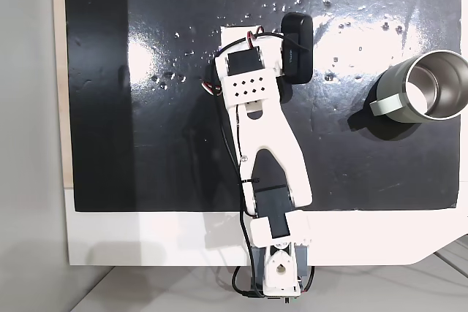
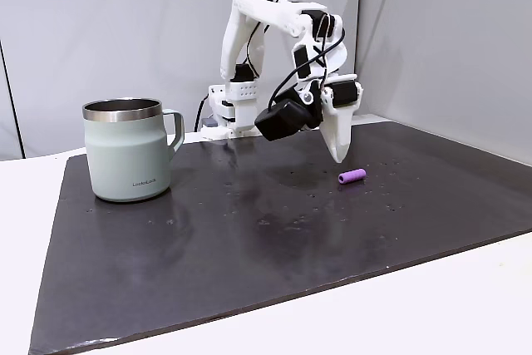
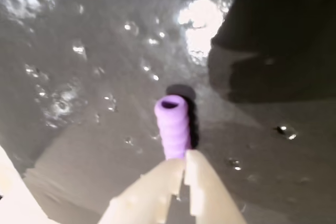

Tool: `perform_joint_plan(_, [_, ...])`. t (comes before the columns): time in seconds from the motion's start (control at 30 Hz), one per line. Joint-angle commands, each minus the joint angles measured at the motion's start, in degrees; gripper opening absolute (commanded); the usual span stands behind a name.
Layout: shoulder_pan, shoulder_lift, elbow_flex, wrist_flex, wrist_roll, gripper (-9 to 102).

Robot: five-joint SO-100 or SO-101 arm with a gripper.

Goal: Grasp a pengrip and put it in the cup.

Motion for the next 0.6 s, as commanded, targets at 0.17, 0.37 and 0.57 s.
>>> perform_joint_plan(0.17, [-0.7, -2.55, -8.96, 4.48, 2.72, 20])
perform_joint_plan(0.37, [-0.79, -7.65, -13.54, 6.5, 3.69, 22])
perform_joint_plan(0.57, [-1.14, -13.01, -18.02, 8.35, 3.96, 23])
